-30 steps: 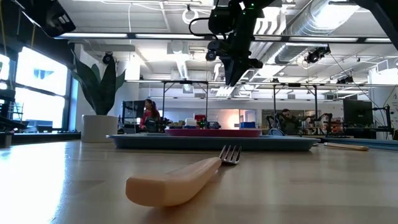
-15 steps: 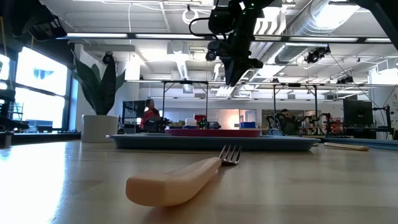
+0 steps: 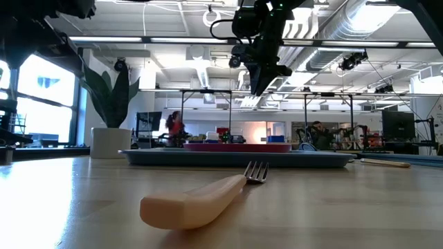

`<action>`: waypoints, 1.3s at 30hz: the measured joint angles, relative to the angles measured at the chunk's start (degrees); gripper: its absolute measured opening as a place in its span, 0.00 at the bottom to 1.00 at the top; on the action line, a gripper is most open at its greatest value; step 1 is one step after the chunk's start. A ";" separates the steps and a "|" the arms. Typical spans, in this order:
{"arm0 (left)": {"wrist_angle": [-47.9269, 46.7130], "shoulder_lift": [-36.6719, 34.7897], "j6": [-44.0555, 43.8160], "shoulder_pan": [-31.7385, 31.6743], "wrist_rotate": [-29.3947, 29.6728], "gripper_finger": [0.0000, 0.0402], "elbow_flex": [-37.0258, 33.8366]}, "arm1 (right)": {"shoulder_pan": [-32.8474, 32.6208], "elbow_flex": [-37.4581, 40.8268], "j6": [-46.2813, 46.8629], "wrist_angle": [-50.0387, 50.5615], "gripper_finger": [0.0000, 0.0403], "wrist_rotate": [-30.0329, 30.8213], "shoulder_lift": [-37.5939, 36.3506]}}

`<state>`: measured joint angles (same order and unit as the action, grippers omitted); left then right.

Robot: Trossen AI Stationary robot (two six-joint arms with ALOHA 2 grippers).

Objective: Pick and place plate/cup/fork/spoon on tray
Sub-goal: Put the green cup on the gray tray

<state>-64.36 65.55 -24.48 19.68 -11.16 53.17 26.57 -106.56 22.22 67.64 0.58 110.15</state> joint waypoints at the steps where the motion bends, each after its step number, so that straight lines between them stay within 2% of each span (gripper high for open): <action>1: -0.02 0.56 -0.41 0.00 0.00 0.33 0.00 | 0.00 0.00 -0.25 0.00 0.18 0.00 0.00; 19: -0.08 8.88 0.58 0.00 -0.06 0.33 -0.02 | 0.00 0.00 -0.87 -0.04 0.18 0.02 0.00; 24: -0.09 11.34 -0.54 0.00 2.32 0.32 0.00 | 0.00 0.00 -0.87 -0.04 0.18 0.02 0.00; 29: -0.08 12.23 -0.49 0.00 2.74 0.25 0.00 | 0.00 0.00 -0.87 -0.04 0.18 0.02 0.00; 37: -0.08 12.29 -0.55 0.00 3.08 0.03 -0.02 | 0.00 0.00 -0.87 -0.04 0.18 0.02 0.00; 39: -0.03 12.29 -0.43 0.00 3.17 0.02 0.00 | 0.00 0.00 -0.87 -0.04 0.18 0.02 0.00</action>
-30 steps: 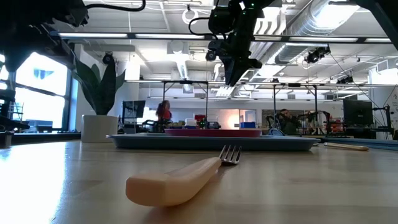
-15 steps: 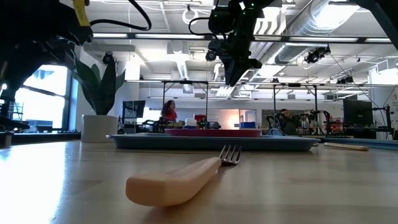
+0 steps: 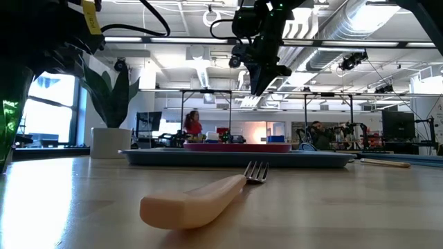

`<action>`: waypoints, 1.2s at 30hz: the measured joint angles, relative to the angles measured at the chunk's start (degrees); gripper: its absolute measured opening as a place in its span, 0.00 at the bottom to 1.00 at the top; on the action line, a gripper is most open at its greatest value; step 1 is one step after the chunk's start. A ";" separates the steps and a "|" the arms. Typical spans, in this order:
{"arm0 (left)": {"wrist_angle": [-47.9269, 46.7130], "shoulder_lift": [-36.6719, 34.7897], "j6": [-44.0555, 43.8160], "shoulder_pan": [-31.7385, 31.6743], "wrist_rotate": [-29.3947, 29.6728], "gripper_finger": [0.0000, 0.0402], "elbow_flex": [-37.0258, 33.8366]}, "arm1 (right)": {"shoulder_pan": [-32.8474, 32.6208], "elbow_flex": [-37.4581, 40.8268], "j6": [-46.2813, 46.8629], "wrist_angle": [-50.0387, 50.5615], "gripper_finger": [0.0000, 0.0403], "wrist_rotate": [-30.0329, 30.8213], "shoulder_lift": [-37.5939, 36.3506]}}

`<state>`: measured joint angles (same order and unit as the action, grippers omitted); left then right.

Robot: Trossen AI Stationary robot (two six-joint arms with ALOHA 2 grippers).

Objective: Pick and place plate/cup/fork/spoon on tray
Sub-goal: Put the green cup on the gray tray

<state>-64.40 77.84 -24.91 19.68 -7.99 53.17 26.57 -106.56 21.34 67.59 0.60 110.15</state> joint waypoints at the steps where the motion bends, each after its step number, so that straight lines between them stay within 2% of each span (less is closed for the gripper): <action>1: -0.01 0.00 0.00 0.00 0.00 0.02 -0.02 | 0.00 0.00 0.00 -0.02 0.18 0.00 0.00; 6: 1.15 -0.02 -0.50 -0.02 0.89 0.01 0.04 | 0.00 0.00 0.00 -0.01 0.18 -0.22 0.00; 10: 1.21 -0.02 -0.25 -0.40 4.66 0.01 2.15 | -0.42 0.00 0.11 0.00 0.18 -1.45 0.00; 19: 1.19 -0.04 5.86 -7.08 13.39 0.01 10.30 | -3.65 0.00 2.30 -1.94 0.18 -1.44 -3.72; 31: 1.84 -0.07 13.29 -22.14 26.29 0.01 19.79 | -7.93 0.00 9.72 -2.45 0.18 15.74 -15.18; 36: 4.60 -0.07 16.65 -29.06 30.74 0.01 23.26 | -7.98 0.00 10.68 -2.41 0.18 18.84 -18.17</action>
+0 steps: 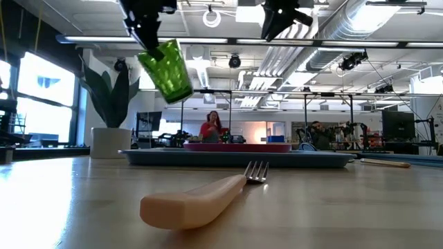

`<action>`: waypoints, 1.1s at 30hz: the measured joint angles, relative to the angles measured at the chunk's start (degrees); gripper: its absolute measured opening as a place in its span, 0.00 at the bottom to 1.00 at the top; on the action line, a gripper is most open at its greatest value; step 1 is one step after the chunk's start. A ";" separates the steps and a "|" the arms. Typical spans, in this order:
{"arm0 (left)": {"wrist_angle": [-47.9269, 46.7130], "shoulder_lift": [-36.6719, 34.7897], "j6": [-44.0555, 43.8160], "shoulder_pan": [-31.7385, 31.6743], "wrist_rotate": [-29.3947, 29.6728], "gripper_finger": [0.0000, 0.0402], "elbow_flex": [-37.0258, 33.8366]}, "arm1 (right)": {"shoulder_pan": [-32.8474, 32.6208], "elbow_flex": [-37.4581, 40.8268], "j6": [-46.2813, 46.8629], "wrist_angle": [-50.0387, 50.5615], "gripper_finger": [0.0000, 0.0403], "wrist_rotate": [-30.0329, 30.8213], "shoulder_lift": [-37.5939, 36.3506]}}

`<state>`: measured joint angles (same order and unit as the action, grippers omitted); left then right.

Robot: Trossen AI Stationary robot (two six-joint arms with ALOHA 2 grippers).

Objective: Pick and place plate/cup/fork/spoon on tray
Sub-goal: Put the green cup on the gray tray

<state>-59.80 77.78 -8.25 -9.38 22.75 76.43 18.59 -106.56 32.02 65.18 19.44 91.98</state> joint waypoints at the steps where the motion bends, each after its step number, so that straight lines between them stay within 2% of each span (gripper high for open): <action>1: 1.20 0.00 1.00 -1.36 0.14 0.01 0.37 | 0.09 0.00 -0.05 0.00 0.18 0.08 -0.37; 14: 22.34 0.00 9.93 -20.04 -0.20 0.01 0.97 | 3.18 0.00 -7.33 0.12 0.18 1.51 -1.00; 20: 28.73 0.14 13.38 -27.36 -6.44 0.01 0.97 | 4.67 0.00 -10.07 0.12 0.18 1.46 -1.00; 25: 26.67 3.09 13.48 -32.12 -10.12 0.01 4.70 | 5.81 0.00 -11.40 0.14 0.18 0.68 -1.00; 33: 15.89 14.12 14.64 -36.29 -13.70 0.01 18.69 | 6.89 0.00 -12.84 0.14 0.18 -0.99 -1.00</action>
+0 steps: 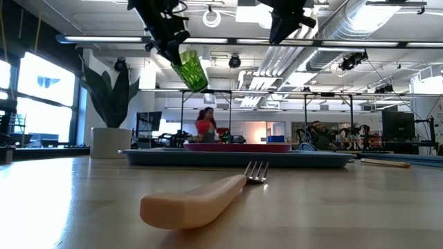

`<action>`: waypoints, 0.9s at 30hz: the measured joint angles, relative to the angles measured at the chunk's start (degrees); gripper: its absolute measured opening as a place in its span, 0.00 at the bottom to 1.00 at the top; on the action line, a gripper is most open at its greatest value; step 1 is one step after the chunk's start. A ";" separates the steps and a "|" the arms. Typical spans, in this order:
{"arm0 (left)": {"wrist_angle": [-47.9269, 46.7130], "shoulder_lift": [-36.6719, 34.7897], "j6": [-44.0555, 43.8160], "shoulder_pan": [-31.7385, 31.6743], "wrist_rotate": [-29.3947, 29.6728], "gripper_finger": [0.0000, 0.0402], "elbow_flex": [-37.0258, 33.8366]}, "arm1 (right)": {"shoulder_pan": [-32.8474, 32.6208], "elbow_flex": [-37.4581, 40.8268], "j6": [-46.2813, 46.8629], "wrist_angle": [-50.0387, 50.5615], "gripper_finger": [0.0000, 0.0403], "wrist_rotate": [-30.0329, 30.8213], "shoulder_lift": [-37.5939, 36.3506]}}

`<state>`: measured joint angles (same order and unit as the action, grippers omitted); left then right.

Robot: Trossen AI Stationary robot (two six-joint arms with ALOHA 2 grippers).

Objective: Pick and place plate/cup/fork/spoon on tray
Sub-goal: Put the green cup on the gray tray

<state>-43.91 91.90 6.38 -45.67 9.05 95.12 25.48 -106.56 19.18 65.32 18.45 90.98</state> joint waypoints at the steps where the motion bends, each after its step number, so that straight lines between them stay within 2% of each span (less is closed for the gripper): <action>1: -1.90 1.32 0.35 -0.22 0.01 0.01 1.64 | 0.02 0.00 -0.04 0.02 0.18 -0.02 0.00; 7: -12.02 6.76 0.34 -0.07 -1.58 0.01 7.28 | 0.02 0.00 0.09 0.49 0.18 -0.02 0.00; 14: -16.52 10.22 -0.53 0.31 -4.62 0.01 7.40 | -0.01 0.00 0.23 0.68 0.18 -0.02 0.00; 22: -22.34 15.09 -0.33 1.71 -4.08 0.01 7.40 | -0.01 0.00 0.24 0.70 0.18 -0.26 0.00; 27: -22.84 16.53 -1.39 2.59 -4.29 0.01 7.40 | -0.01 0.00 0.24 0.90 0.18 -0.26 0.00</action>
<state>-66.76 108.43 4.99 -43.08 4.76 102.52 25.47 -106.56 19.42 66.22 18.20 90.98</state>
